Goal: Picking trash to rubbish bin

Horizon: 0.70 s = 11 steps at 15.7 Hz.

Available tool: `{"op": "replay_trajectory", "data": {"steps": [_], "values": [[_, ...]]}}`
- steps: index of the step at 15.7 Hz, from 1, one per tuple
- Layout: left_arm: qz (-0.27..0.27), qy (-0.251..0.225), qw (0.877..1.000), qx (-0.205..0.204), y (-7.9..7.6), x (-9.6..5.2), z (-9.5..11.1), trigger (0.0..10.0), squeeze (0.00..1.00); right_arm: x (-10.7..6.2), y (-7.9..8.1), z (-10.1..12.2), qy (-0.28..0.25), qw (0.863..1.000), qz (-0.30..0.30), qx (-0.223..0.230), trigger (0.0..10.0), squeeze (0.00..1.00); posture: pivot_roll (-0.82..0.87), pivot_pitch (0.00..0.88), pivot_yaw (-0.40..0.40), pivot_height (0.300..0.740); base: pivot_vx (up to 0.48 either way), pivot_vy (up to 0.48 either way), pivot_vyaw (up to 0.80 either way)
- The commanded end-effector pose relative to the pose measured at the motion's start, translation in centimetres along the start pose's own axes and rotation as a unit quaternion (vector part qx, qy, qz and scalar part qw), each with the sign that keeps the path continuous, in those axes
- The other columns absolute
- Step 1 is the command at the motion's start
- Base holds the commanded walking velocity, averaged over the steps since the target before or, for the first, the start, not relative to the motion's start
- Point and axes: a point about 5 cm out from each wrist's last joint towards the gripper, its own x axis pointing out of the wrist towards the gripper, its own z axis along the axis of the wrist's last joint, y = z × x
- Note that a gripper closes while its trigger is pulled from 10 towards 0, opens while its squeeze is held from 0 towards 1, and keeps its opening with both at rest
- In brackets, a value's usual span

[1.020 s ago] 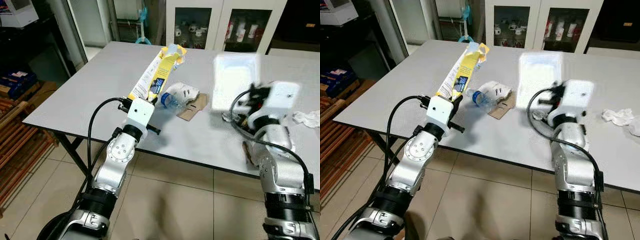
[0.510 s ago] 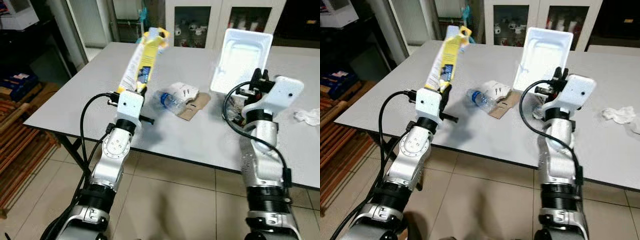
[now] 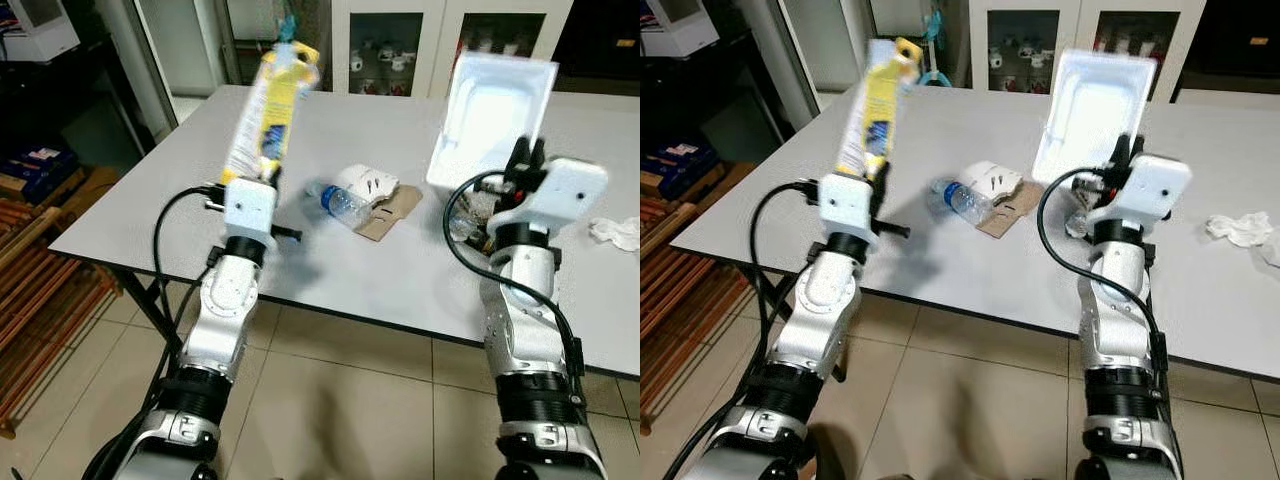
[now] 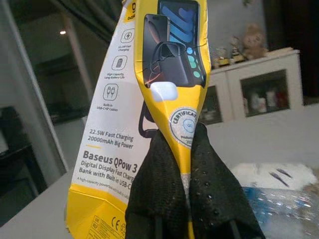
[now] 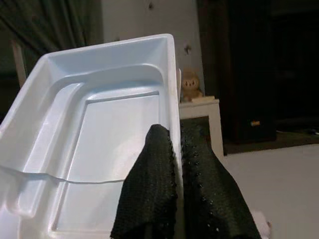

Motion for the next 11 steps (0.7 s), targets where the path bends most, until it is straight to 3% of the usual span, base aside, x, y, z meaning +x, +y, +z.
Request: {"op": "replay_trajectory", "data": {"steps": [1,5,11], "values": [[0.020,0.001,1.000,-0.008,0.7,0.2,-0.1,10.0,0.00,-0.1,0.2,-0.3,0.005,1.000,0.007,-0.008,10.0,0.00,-0.01,0.000,0.089,0.740,0.000,0.000,0.00],[0.036,0.016,0.999,0.002,1.6,-0.6,-1.2,10.0,0.00,-0.2,0.1,-1.0,0.016,1.000,0.013,-0.010,10.0,0.00,0.00,0.000,0.076,0.740,0.000,0.000,0.00],[0.031,0.008,0.999,-0.001,1.4,-0.7,-1.1,10.0,0.00,-0.3,0.6,-1.4,0.020,1.000,0.020,-0.009,10.0,0.00,0.00,0.000,0.082,0.740,0.000,0.000,0.00]]}}
